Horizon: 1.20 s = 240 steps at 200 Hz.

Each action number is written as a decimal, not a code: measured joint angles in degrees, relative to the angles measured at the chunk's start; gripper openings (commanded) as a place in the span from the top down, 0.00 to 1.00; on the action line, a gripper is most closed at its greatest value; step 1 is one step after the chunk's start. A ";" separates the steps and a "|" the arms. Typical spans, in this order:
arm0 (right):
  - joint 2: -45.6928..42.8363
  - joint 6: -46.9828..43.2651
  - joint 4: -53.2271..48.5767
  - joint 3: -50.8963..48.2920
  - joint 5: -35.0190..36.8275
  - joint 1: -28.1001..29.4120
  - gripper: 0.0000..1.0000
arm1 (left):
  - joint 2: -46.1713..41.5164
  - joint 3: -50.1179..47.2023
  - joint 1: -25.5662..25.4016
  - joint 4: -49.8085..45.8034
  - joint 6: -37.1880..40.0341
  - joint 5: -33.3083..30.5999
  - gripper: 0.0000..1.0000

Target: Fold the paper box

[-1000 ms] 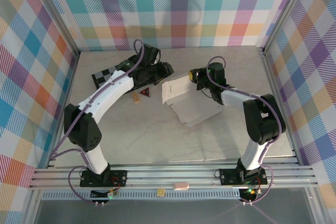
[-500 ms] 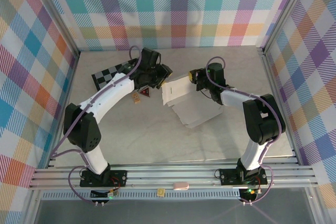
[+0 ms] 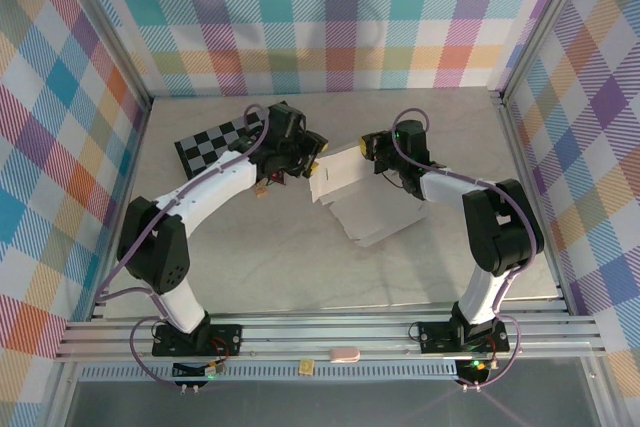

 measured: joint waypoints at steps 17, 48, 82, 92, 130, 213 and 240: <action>-0.02 0.00 0.00 0.00 0.11 0.00 1.00 | 0.79 0.00 0.52 1.01 0.00 0.26 0.59; -0.35 0.02 -0.44 -0.02 0.42 0.00 1.00 | 1.42 -0.09 2.14 1.05 2.05 0.52 0.63; -0.46 0.02 -1.07 -0.02 0.92 0.11 1.00 | 1.49 -1.42 2.99 1.49 4.46 1.49 0.73; -0.46 0.04 -1.18 -0.02 1.09 0.09 1.00 | 1.51 -1.51 2.99 1.53 5.40 2.14 0.74; -0.44 0.90 -1.20 -0.02 1.14 0.02 1.00 | 1.51 -1.51 2.82 1.09 9.35 3.39 0.78; -0.44 1.55 -1.53 0.26 1.29 -0.02 1.00 | 5.14 4.72 0.09 -8.39 21.00 5.14 0.68; -0.44 1.75 -1.75 0.63 1.27 -0.09 1.00 | 6.99 7.89 -0.98 -12.55 24.63 5.14 0.61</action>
